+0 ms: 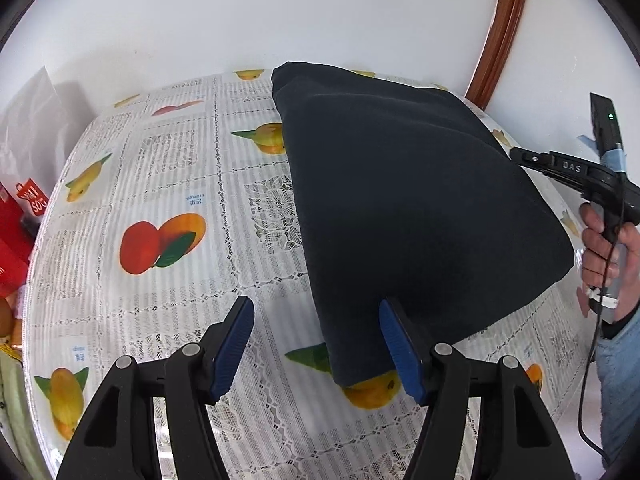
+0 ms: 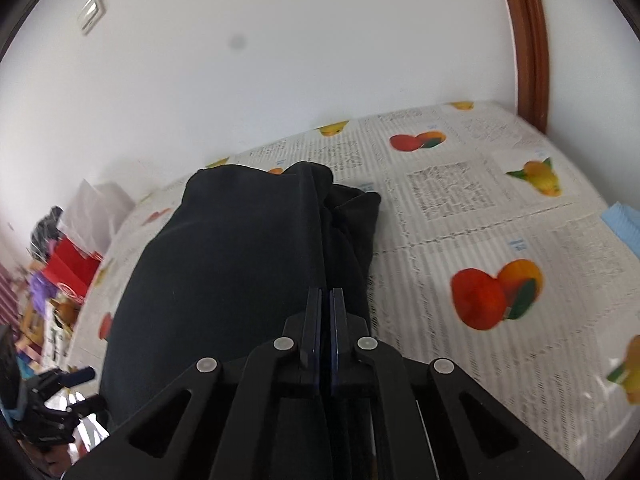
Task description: Fold small clothes
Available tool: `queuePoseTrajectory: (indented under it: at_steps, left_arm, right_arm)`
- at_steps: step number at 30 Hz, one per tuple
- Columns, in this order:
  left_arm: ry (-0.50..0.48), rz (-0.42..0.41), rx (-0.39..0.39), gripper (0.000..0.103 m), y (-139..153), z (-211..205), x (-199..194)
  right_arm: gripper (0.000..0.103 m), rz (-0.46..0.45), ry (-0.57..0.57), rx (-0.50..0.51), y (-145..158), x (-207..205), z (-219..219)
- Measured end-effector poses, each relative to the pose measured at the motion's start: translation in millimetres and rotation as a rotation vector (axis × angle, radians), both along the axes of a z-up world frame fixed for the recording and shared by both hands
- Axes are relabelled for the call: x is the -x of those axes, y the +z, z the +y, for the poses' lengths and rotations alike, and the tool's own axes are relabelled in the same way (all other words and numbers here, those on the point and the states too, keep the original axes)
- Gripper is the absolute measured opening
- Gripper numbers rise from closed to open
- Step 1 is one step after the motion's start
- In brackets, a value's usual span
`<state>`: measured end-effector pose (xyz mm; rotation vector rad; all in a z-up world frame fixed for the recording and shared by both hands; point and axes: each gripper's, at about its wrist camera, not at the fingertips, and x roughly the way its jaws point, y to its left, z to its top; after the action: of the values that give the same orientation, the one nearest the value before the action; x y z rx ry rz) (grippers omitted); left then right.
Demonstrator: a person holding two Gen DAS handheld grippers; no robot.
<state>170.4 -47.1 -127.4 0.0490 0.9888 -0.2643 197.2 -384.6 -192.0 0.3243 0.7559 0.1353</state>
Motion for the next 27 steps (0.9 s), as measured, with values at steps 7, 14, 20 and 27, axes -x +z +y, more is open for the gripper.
queuePoseTrajectory:
  at_steps: [7, 14, 20, 27]
  left_arm:
    - [0.010, -0.022, -0.049, 0.063, 2, -5, 13]
    - [0.012, -0.009, -0.055, 0.063, -7, 4, 36]
    - [0.019, 0.030, -0.004, 0.055, -23, 8, 42]
    - [0.004, 0.017, 0.031, 0.032, -22, -7, 27]
  right_arm:
    - [0.020, 0.006, -0.007, 0.175, 8, 62, -6]
    - [0.035, 0.036, 0.043, 0.221, -8, 120, -13]
    - [0.035, 0.058, 0.098, 0.213, -32, 142, 3]
    - [0.029, 0.049, 0.092, 0.191, -47, 117, 24]
